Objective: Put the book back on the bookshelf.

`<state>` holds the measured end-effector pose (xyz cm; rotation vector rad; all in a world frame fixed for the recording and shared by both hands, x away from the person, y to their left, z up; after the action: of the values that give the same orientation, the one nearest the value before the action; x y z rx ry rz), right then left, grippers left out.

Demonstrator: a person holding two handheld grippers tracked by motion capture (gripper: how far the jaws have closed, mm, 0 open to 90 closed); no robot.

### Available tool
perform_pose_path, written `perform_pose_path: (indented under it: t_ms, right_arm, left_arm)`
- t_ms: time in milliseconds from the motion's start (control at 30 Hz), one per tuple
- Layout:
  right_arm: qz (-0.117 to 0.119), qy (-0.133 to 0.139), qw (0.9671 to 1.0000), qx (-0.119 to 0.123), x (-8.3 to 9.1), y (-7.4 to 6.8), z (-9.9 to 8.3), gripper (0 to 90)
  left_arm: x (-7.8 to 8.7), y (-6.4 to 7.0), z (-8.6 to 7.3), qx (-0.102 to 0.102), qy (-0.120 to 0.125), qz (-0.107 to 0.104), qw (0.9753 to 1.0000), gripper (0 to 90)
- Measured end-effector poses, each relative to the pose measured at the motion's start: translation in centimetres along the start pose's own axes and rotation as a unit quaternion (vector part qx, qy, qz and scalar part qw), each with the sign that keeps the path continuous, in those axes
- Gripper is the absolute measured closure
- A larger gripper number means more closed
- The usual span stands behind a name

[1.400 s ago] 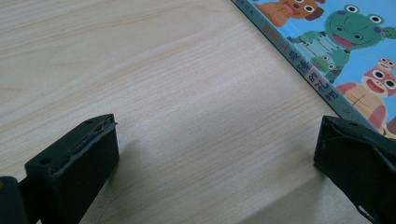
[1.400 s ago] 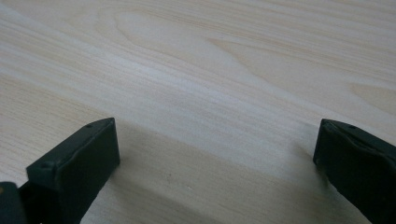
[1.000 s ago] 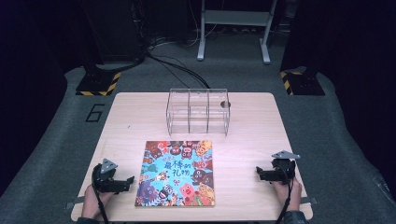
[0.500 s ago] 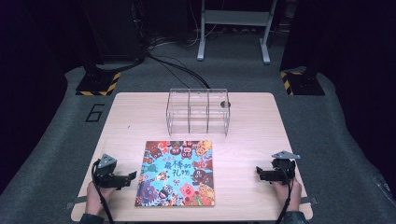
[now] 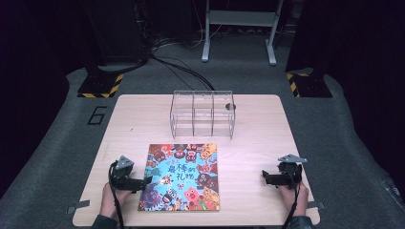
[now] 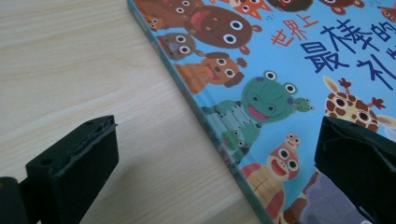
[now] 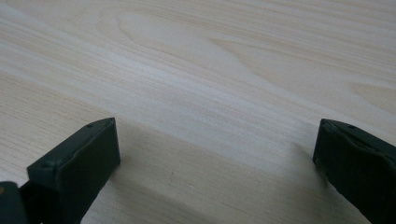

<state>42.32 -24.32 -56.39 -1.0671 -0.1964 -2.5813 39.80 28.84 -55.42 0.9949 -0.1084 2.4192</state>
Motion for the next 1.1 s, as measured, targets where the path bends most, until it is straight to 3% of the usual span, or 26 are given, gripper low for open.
perform_pose_path:
  t_ms: [267, 300, 367, 667, 933, 1100]
  right_arm:
    - [0.000, 0.000, 1.0000, 0.000, 0.0, 0.0, 0.0, 0.0]
    - [0.000, 0.000, 1.0000, 0.000, 0.0, 0.0, 0.0, 0.0]
    - [0.000, 0.001, 1.0000, 0.000, 0.0, 0.0, 0.0, 0.0]
    - [0.000, 0.001, 1.0000, -0.001, 0.0, 0.0, 0.0, 0.0]
    - [-0.001, 0.006, 1.0000, -0.002, 0.0, 0.0, 0.0, 0.0]
    - [-0.001, 0.003, 1.0000, -0.001, 0.0, 0.0, 0.0, 0.0]
  left_arm:
    - [-1.0, 0.8, 0.2, -0.001, 0.003, -0.010, 0.9999, 0.1]
    - [-1.1, 0.9, 0.1, -0.004, -0.005, -0.014, 0.9999, 0.1]
    - [-1.4, 1.2, 0.0, -0.009, 0.000, -0.004, 1.0000, 0.0]
    - [-1.5, 1.8, 0.1, -0.009, -0.003, -0.004, 0.9999, 0.0]
    - [-2.0, 3.0, 0.2, -0.020, 0.007, -0.013, 0.9997, 0.1]
    - [-2.2, 3.4, 0.2, -0.014, 0.014, -0.008, 0.9998, 0.0]
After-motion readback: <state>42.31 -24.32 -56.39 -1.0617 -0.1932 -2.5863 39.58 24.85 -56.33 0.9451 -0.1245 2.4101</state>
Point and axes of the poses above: each handheld gripper's, and its own axes: x roughly backward along the jaws, z roughly out of its top, y roughly to its right, the point moved 5 cm from there along -x, roughly forward along the jaws
